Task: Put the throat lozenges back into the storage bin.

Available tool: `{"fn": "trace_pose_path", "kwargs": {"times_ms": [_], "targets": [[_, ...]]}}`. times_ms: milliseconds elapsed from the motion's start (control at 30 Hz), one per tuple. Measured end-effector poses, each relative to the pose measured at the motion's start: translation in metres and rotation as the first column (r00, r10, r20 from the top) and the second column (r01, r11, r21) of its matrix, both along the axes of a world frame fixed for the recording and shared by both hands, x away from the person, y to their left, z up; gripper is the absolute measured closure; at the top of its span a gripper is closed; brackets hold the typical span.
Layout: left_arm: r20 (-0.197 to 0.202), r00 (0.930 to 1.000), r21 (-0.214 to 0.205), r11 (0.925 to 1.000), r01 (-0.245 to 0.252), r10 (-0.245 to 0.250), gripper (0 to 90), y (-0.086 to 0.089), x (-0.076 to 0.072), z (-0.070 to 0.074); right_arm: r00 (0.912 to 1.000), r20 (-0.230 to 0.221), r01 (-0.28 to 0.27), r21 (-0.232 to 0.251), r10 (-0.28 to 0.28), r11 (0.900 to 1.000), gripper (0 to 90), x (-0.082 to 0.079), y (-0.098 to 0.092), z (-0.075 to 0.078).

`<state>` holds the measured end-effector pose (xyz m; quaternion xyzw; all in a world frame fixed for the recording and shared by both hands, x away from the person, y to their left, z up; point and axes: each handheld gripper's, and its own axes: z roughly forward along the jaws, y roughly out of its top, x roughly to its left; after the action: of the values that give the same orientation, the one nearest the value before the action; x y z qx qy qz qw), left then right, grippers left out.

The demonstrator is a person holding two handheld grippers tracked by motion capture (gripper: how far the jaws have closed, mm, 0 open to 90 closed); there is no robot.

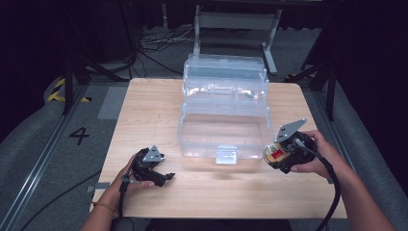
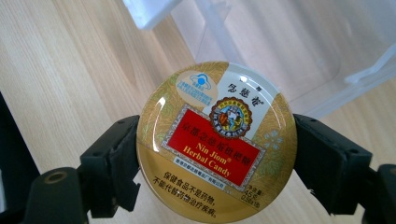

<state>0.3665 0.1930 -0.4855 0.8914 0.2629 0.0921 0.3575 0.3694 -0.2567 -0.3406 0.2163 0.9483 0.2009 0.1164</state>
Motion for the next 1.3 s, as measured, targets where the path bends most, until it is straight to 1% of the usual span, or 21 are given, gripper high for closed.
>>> {"fn": "trace_pose_path", "kwargs": {"times_ms": [67, 133, 200, 233, 300, 367, 400, 500, 567, 600, 667, 700, 733, 767, 833, 900, 933, 1033, 1067, 1100, 1300], "targets": [[0.0, 1.0, 0.0, 1.0, 0.0, 0.0, 16.1, 0.0, 0.0, 0.0, 0.9998, 0.018, 0.001, 0.003, -0.001, 1.0, 20.5, 0.002, 0.001, 0.007], [0.0, 1.0, 0.001, 1.0, 0.0, 0.0, 16.2, 0.0, 0.0, 0.0, 0.9996, 0.027, -0.01, 0.02, 0.01, 0.9998, 20.5, 0.005, 0.002, 0.015], [0.0, 1.0, 0.0, 1.0, -0.001, 0.001, 16.1, 0.0, 0.0, 0.0, 0.999, 0.043, -0.016, 0.022, 0.015, 0.9996, 20.5, 0.008, 0.004, 0.021], [0.0, 1.0, 0.001, 1.0, 0.001, -0.001, 16.1, 0.0, 0.0, 0.0, 0.999, 0.043, -0.016, 0.022, 0.015, 0.9996, 20.5, 0.008, 0.004, 0.021], [0.0, 1.0, 0.002, 1.0, 0.001, -0.001, 16.2, 0.0, 0.0, 0.0, 0.9983, 0.053, -0.026, 0.012, 0.025, 0.9996, 20.5, 0.012, 0.007, 0.027], [0.0, 1.0, 0.002, 1.0, 0.001, -0.001, 16.2, 0.0, 0.0, 0.0, 0.9977, 0.064, -0.021, 0.004, 0.021, 0.9998, 20.5, 0.018, 0.009, 0.03], [0.0, 1.0, 0.002, 1.0, 0.001, -0.001, 16.2, 0.0, 0.0, 0.0, 0.9977, 0.064, -0.021, 0.004, 0.021, 0.9998, 20.5, 0.018, 0.009, 0.03], [0.0, 1.0, 0.001, 1.0, 0.0, 0.0, 16.2, 0.0, 0.0, 0.0, 0.9978, 0.062, -0.022, -0.008, 0.023, 0.9997, 20.5, 0.027, 0.012, 0.031], [0.0, 1.0, 0.002, 1.0, 0.001, -0.001, 16.2, 0.0, 0.0, 0.0, 0.9973, 0.07, -0.021, -0.014, 0.022, 0.9997, 20.5, 0.032, 0.013, 0.032], [0.001, 1.0, 0.002, 1.0, 0.001, -0.001, 16.1, 0.0, 0.0, 0.0, 0.9966, 0.08, -0.017, -0.008, 0.017, 0.9998, 20.5, 0.037, 0.015, 0.033], [0.002, 1.0, 0.003, 1.0, 0.002, -0.002, 16.1, 0.0, 0.0, 0.0, 0.997, 0.076, -0.014, -0.005, 0.014, 0.9999, 20.5, 0.039, 0.015, 0.033], [0.002, 1.0, 0.003, 1.0, 0.002, -0.002, 16.2, 0.0, 0.0, 0.0, 0.9973, 0.072, -0.017, -0.012, 0.018, 0.9998, 20.5, 0.042, 0.016, 0.032], [0.001, 1.0, 0.002, 1.0, 0.001, -0.001, 16.2, 0.0, 0.0, 0.0, 0.9968, 0.078, -0.018, -0.016, 0.019, 0.9997, 20.5, 0.046, 0.018, 0.031], [0.001, 1.0, 0.002, 1.0, 0.001, -0.001, 16.2, 0.0, 0.0, 0.0, 0.9972, 0.074, -0.015, -0.014, 0.016, 0.9998, 20.5, 0.047, 0.019, 0.03], [0.001, 1.0, 0.002, 1.0, 0.001, -0.001, 16.1, 0.0, 0.0, 0.0, 0.9974, 0.068, -0.024, -0.029, 0.025, 0.9993, 20.5, 0.053, 0.021, 0.028], [0.001, 1.0, 0.002, 1.0, 0.001, -0.001, 16.1, 0.0, 0.0, 0.0, 0.9975, 0.068, -0.019, -0.034, 0.021, 0.9993, 20.5, 0.058, 0.023, 0.026], [0.001, 1.0, 0.002, 1.0, 0.001, -0.001, 16.1, 0.0, 0.0, 0.0, 0.998, 0.055, -0.029, -0.036, 0.031, 0.999, 20.5, 0.062, 0.026, 0.024], [0.001, 1.0, 0.002, 1.0, 0.001, -0.001, 16.1, 0.0, 0.0, 0.0, 0.9978, 0.058, -0.028, -0.042, 0.03, 0.9987, 20.5, 0.067, 0.028, 0.022], [0.001, 1.0, 0.003, 1.0, 0.002, -0.002, 16.1, 0.0, 0.0, 0.0, 0.9983, 0.047, -0.032, -0.046, 0.034, 0.9984, 20.5, 0.07, 0.029, 0.02], [0.0, 1.0, 0.002, 1.0, 0.001, -0.001, 16.2, 0.0, 0.0, 0.0, 0.9982, 0.047, -0.034, -0.052, 0.037, 0.9981, 20.5, 0.073, 0.031, 0.019], [0.001, 1.0, 0.002, 1.0, 0.001, -0.001, 16.1, 0.0, 0.0, 0.0, 0.9982, 0.037, -0.045, -0.053, 0.047, 0.9976, 20.5, 0.084, 0.036, 0.011]]}}
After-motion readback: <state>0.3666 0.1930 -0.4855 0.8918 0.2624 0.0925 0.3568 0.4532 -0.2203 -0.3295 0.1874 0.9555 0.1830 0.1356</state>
